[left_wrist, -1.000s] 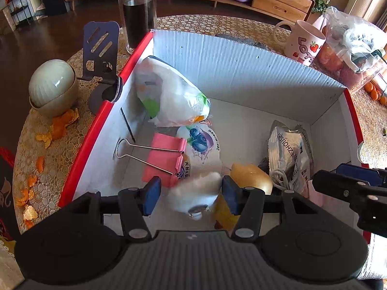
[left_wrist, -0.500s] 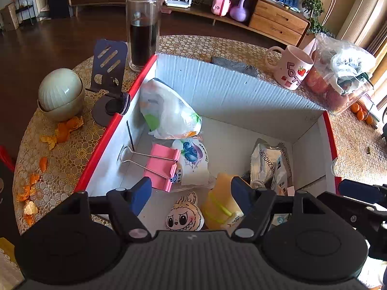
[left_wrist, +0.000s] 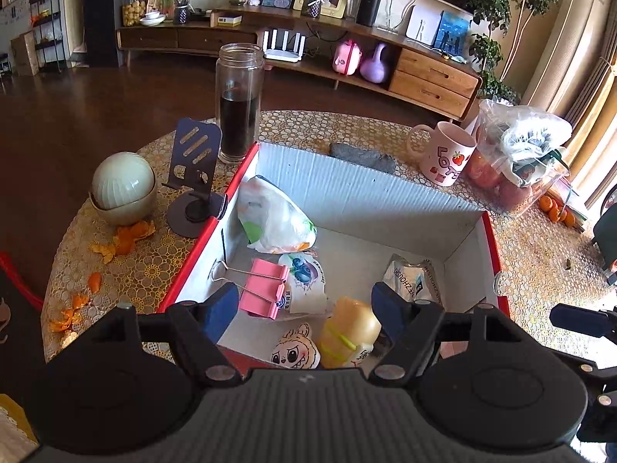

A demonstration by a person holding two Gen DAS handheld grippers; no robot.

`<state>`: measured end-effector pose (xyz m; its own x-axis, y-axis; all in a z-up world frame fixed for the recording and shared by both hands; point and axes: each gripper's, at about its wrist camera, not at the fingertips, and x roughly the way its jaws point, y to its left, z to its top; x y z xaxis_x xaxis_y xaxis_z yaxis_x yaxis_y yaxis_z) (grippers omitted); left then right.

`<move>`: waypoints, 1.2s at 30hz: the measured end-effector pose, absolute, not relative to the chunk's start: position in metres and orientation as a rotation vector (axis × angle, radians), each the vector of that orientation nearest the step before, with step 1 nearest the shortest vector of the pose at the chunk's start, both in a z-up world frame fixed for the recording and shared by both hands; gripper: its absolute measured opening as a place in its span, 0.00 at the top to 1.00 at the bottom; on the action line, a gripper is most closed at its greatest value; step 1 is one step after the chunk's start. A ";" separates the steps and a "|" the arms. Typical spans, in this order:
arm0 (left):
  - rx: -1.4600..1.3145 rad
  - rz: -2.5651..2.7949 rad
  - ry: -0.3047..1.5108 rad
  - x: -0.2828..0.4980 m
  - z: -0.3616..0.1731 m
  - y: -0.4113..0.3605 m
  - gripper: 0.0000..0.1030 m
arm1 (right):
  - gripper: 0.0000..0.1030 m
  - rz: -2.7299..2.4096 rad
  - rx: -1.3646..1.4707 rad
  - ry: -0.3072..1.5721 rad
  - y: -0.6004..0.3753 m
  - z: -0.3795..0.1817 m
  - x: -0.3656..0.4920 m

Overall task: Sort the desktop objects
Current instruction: 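Withdraw both open tools up from the shoebox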

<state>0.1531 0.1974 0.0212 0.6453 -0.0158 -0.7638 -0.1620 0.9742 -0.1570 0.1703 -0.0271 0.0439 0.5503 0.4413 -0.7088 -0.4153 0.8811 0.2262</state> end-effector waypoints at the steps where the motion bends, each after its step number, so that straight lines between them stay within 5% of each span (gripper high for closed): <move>1: -0.227 0.087 0.867 0.150 0.022 0.198 0.27 | 0.14 0.510 0.027 0.839 -0.028 0.045 0.167; 6: -0.241 0.092 0.867 0.138 0.023 0.196 0.26 | 0.10 0.533 0.009 0.798 -0.030 0.049 0.152; 12: -0.208 0.107 0.860 0.125 0.024 0.186 0.16 | 0.04 0.541 -0.028 0.734 -0.036 0.051 0.133; 16: -0.201 0.091 0.854 0.117 0.024 0.179 0.00 | 0.01 0.554 -0.035 0.716 -0.040 0.052 0.124; 36: -0.150 0.085 0.765 0.068 0.024 0.141 0.00 | 0.00 0.546 0.014 0.728 -0.076 0.037 0.094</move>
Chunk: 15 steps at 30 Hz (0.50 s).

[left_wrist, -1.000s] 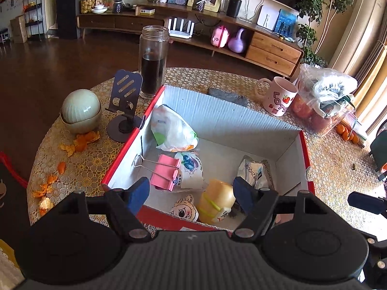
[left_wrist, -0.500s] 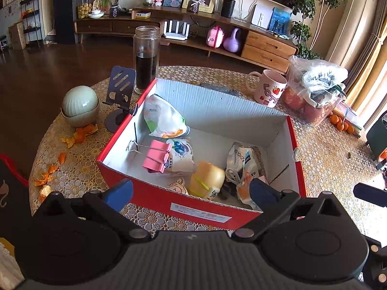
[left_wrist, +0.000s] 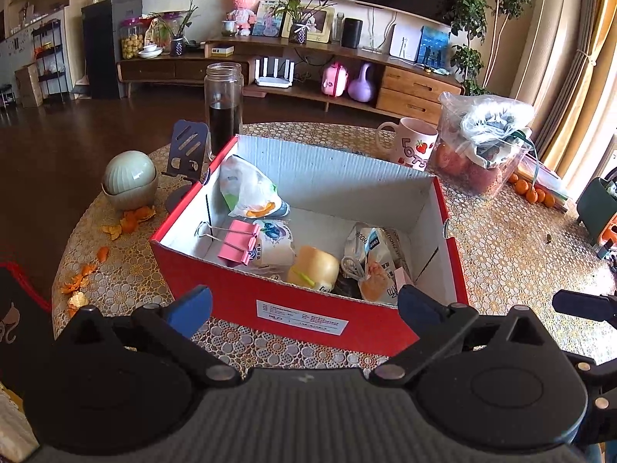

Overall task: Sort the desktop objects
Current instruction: 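Withdraw both open tools up from the shoebox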

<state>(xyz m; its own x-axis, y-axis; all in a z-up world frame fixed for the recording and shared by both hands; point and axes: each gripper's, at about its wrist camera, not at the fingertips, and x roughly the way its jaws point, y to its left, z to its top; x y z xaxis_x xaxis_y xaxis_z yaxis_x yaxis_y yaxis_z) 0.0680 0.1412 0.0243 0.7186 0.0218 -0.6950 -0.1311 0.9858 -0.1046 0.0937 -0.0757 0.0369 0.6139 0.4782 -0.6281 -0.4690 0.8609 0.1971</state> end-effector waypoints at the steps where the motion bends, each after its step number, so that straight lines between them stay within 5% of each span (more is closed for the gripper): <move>1: -0.147 0.086 0.764 0.067 0.024 0.140 0.00 | 0.00 0.545 0.017 0.729 -0.076 0.037 0.093; 15: -0.124 0.102 0.762 0.063 0.022 0.129 0.00 | 0.00 0.535 0.030 0.726 -0.087 0.038 0.093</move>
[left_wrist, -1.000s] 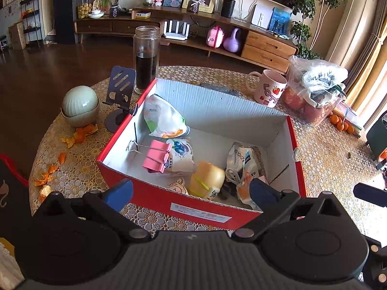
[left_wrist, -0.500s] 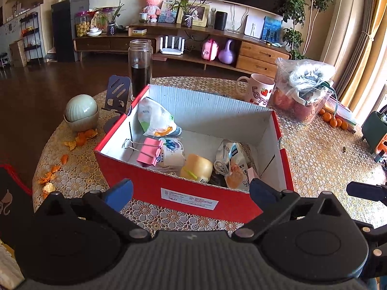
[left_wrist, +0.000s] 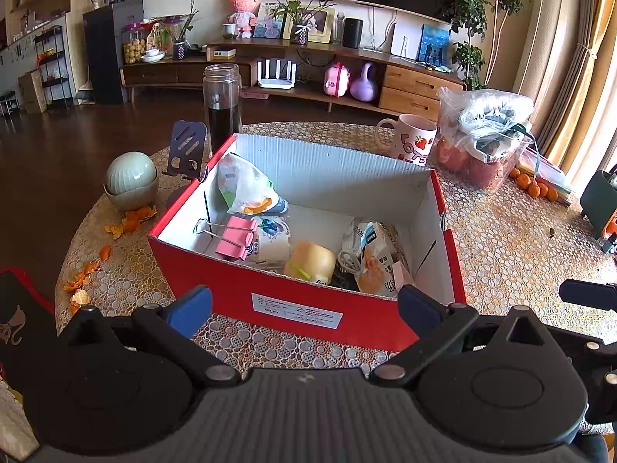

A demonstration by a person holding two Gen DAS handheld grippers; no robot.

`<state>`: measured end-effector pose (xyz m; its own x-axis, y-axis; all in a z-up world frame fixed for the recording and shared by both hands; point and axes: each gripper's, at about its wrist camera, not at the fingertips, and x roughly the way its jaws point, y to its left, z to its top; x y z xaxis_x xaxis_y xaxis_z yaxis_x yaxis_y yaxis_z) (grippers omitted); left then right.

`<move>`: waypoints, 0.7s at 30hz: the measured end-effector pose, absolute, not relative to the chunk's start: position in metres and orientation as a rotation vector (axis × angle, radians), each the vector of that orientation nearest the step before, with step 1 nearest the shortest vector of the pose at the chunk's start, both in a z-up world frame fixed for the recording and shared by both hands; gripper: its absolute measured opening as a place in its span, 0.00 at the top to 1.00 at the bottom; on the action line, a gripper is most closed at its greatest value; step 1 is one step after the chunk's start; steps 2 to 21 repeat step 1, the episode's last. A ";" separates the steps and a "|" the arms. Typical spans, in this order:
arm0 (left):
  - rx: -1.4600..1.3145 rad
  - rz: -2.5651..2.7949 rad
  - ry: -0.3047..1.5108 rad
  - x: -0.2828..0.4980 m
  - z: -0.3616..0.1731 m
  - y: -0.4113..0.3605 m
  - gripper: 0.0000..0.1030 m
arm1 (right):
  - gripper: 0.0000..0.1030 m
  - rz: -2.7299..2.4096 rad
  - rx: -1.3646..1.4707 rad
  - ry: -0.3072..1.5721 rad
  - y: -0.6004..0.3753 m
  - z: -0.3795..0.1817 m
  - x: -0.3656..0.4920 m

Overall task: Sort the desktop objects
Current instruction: 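Withdraw both open tools up from the shoebox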

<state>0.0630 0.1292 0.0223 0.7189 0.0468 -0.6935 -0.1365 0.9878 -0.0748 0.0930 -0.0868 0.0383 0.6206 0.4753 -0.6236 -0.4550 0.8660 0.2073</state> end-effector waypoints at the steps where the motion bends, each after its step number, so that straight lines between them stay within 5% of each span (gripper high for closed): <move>1: -0.119 0.096 0.758 0.062 0.023 0.127 0.00 | 0.00 0.533 0.034 0.726 -0.089 0.038 0.093; 21: -0.119 0.096 0.758 0.062 0.023 0.127 0.00 | 0.00 0.533 0.034 0.726 -0.089 0.038 0.093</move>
